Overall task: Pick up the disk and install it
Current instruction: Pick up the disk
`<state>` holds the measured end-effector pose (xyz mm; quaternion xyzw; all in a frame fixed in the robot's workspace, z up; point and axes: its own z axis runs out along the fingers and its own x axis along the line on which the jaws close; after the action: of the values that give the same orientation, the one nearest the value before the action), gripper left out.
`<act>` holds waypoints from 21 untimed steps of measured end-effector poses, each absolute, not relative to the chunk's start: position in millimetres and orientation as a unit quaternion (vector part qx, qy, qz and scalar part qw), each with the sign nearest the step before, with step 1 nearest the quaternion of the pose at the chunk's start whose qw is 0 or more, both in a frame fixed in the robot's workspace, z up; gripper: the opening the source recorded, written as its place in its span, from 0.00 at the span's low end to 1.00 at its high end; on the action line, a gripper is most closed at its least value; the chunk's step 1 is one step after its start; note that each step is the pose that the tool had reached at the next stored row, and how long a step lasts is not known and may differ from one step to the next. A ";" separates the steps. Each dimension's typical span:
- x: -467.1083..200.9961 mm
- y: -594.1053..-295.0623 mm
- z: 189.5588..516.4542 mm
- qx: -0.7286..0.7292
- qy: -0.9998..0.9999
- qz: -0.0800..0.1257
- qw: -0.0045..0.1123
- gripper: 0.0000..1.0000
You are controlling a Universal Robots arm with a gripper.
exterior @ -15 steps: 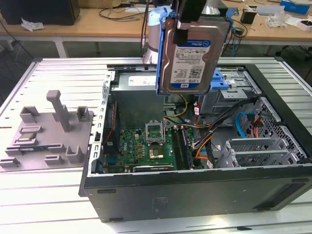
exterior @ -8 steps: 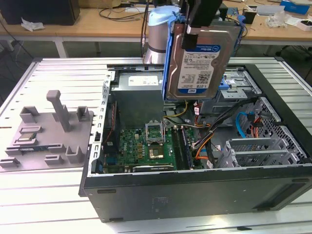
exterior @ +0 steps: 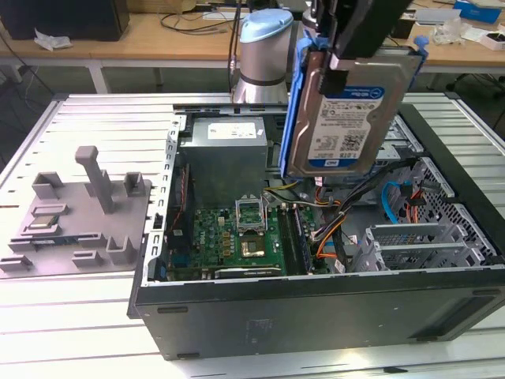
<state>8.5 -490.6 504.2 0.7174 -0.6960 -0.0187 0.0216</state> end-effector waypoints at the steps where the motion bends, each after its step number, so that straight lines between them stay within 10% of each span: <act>1: 10.2 -493.2 504.2 0.717 -0.696 -0.019 0.022 0.37; 21: 34.4 -526.8 504.5 0.717 -0.696 -0.019 0.021 0.37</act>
<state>34.4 -526.8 504.5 0.7175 -0.6960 -0.0192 0.0211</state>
